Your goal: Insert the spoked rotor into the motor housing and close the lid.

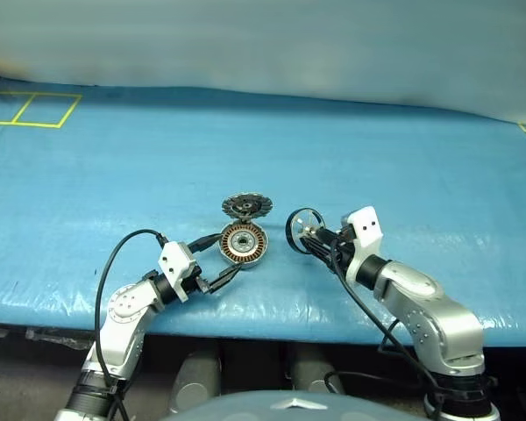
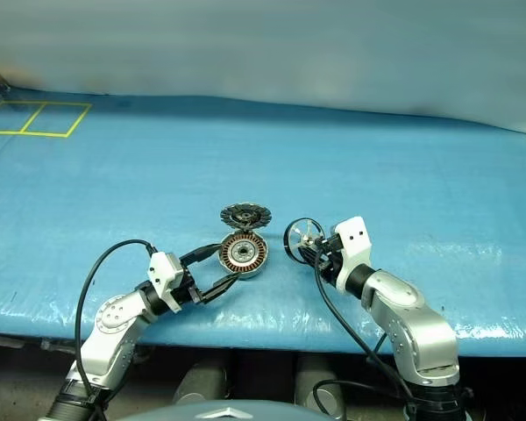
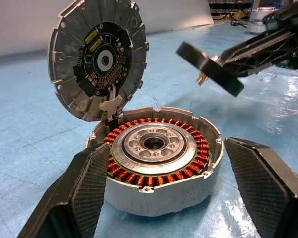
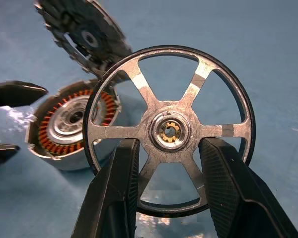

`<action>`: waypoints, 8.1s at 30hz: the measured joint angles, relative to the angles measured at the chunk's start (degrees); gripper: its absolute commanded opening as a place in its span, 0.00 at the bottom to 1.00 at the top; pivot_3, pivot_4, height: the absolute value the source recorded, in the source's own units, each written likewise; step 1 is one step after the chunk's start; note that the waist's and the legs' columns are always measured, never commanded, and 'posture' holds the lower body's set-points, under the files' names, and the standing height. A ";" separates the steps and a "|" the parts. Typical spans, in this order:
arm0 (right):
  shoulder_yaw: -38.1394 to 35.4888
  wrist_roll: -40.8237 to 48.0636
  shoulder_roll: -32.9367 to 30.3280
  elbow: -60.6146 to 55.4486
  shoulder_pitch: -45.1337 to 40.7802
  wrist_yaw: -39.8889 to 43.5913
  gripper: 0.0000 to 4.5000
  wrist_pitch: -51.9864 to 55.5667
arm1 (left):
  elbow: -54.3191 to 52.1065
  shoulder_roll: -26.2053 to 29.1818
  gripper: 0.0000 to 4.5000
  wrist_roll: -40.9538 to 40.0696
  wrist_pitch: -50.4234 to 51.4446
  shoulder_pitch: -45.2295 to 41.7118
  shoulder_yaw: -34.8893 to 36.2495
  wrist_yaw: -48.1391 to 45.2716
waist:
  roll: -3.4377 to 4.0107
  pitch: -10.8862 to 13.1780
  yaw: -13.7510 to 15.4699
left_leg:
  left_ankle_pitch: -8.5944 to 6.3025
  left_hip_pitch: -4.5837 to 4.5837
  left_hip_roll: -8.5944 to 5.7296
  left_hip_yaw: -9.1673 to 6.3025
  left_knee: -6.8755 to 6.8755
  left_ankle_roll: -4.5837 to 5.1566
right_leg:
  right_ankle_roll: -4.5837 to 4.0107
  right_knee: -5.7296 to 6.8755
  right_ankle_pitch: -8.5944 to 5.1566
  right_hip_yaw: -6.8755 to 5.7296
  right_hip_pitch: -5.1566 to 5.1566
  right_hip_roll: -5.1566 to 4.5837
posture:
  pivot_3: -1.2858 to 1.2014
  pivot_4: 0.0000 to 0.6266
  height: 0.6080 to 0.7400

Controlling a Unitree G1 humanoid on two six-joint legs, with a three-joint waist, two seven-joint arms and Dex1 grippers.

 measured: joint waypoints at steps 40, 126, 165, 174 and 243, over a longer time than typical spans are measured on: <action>18.52 -1.63 -0.13 16.56 -17.51 3.63 0.33 -1.61 | -1.86 -1.30 0.89 0.24 -1.67 3.68 0.05 1.02 | 0.00 0.00 -0.36 | 0.00 -0.03 0.00 -0.01 0.00 -0.01 | -0.01 0.01 0.00 -0.02 -0.05 0.01 | 0.52 0.24 1.00; 25.88 -12.22 -2.68 17.16 -23.80 6.77 0.33 -3.38 | -1.74 -2.52 0.89 0.53 -3.31 5.96 0.81 3.47 | 0.00 0.00 -0.38 | -0.01 0.00 -0.02 -0.02 0.00 -0.02 | -0.01 0.00 0.00 -0.03 -0.02 -0.01 | 0.52 0.24 1.00; 16.45 -14.62 -9.74 13.16 -17.47 -1.20 0.11 -0.96 | -1.42 -2.64 0.89 0.90 -4.24 6.39 2.30 4.14 | 0.00 0.01 -0.27 | -0.02 -0.06 0.00 -0.01 -0.02 -0.04 | -0.02 0.00 -0.01 -0.05 -0.11 -0.01 | 0.52 0.24 1.00; 17.21 -20.62 0.31 30.04 -28.98 -8.28 0.01 -8.91 | -1.14 -2.54 0.89 0.95 -4.32 5.69 2.23 4.35 | 0.01 0.02 -0.52 | -0.02 -0.06 -0.01 -0.01 -0.05 -0.04 | -0.02 -0.02 -0.01 -0.05 -0.09 0.00 | 0.52 0.24 1.00; 23.33 -11.53 5.43 20.38 -17.37 1.44 0.65 -14.11 | -0.98 -2.50 0.89 2.14 -4.44 6.37 1.97 4.40 | 0.02 -0.02 -0.58 | -0.03 0.09 0.02 -0.04 -0.11 -0.06 | -0.07 0.02 -0.05 -0.06 -0.01 0.02 | 0.52 0.24 1.00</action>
